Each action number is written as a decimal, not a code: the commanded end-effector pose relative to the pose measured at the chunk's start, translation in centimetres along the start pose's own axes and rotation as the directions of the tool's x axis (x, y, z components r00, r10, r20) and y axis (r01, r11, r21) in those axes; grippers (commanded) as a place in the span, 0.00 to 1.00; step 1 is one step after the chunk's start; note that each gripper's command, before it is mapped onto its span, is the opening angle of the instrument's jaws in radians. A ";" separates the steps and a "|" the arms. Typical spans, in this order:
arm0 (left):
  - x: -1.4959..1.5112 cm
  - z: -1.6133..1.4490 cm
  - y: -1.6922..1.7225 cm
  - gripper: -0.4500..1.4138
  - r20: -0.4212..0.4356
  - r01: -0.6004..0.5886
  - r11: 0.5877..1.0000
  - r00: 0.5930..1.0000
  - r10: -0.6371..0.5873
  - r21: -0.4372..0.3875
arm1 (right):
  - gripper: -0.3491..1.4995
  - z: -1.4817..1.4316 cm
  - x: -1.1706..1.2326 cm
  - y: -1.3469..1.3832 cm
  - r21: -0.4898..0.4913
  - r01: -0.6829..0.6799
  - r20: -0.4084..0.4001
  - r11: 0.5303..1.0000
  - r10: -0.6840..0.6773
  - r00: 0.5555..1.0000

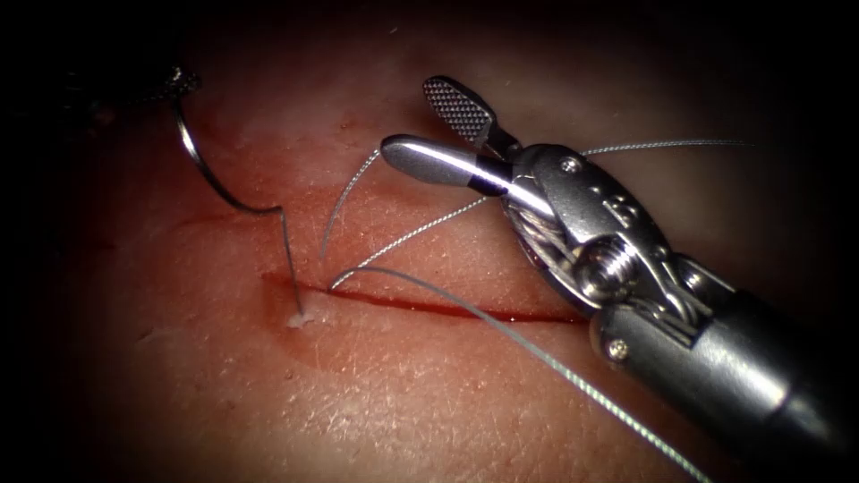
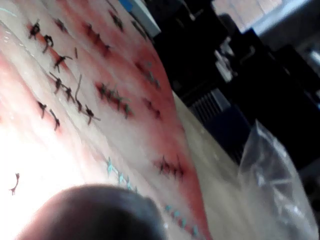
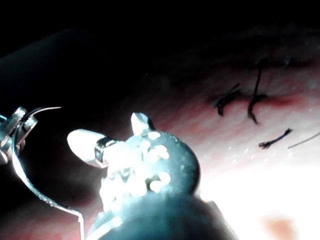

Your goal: Wound Closure

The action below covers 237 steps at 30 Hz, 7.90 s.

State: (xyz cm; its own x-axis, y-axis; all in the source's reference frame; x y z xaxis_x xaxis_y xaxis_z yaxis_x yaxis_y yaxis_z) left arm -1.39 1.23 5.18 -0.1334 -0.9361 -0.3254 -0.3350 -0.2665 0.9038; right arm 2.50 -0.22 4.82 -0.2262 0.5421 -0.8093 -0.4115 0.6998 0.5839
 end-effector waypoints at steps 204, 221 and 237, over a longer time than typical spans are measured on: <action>-0.04 0.17 0.01 0.00 -0.044 -0.682 0.730 0.729 0.683 0.034 | 0.63 0.26 -1.64 -0.53 -0.108 0.252 0.577 0.962 -0.145 0.803; -0.04 0.17 0.00 0.00 -0.042 -0.683 0.730 0.729 0.684 0.030 | 0.20 0.39 -1.84 -0.60 0.026 0.294 0.601 0.956 -0.250 0.759; -0.04 0.17 0.00 0.00 -0.047 -0.679 0.733 0.732 0.680 0.038 | 0.00 -0.38 -1.42 -0.56 0.084 0.224 0.712 0.971 -0.216 0.669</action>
State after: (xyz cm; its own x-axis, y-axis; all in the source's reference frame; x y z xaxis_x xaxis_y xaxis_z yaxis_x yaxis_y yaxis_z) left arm -1.51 1.19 5.23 -0.2750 -0.8824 0.3818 -0.1903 0.4393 0.8780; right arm 2.66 -1.69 5.67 0.5801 0.5491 -0.6016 -0.3698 0.8356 0.4061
